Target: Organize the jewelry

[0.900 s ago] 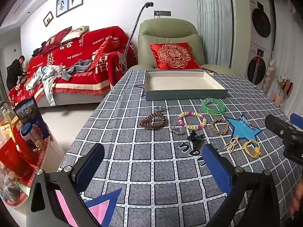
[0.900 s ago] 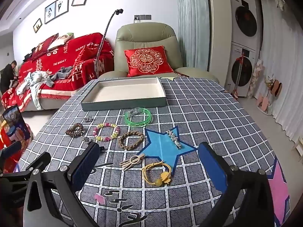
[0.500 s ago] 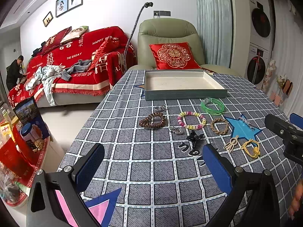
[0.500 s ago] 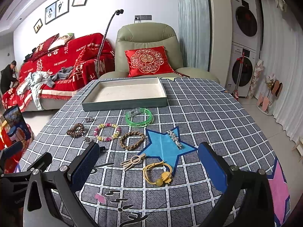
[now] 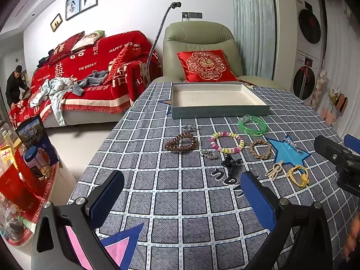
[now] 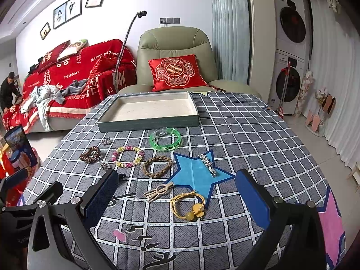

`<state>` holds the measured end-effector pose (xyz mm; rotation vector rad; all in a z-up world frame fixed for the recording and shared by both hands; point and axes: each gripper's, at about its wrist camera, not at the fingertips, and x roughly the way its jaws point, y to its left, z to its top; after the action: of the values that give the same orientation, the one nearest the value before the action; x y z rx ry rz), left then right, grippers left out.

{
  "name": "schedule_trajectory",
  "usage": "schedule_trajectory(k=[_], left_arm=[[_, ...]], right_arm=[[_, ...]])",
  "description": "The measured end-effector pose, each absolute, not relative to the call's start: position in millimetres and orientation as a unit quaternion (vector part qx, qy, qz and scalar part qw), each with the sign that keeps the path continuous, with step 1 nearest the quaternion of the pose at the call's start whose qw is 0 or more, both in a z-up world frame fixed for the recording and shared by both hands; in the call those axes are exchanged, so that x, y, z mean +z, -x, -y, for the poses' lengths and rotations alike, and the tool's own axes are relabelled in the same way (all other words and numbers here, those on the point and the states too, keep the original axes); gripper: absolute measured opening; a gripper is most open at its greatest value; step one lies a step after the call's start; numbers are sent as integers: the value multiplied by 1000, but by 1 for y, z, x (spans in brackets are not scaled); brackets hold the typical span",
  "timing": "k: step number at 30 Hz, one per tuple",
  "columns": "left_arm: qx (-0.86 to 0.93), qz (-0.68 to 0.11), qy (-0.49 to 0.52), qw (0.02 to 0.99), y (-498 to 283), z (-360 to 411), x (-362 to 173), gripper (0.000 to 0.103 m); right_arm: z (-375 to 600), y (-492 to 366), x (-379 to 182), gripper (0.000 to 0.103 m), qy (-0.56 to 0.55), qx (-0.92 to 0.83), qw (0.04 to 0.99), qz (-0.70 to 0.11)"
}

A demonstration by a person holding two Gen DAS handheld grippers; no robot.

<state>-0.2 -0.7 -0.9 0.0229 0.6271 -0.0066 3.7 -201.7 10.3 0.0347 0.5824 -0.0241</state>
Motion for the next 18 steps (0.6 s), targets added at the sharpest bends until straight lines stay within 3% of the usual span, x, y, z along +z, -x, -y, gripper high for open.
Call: schedule_trajectory(k=[18], left_arm=[[-4, -308, -12, 951, -1, 15, -8, 103]], right_arm=[[201, -3, 10, 103, -18, -11, 958, -287]])
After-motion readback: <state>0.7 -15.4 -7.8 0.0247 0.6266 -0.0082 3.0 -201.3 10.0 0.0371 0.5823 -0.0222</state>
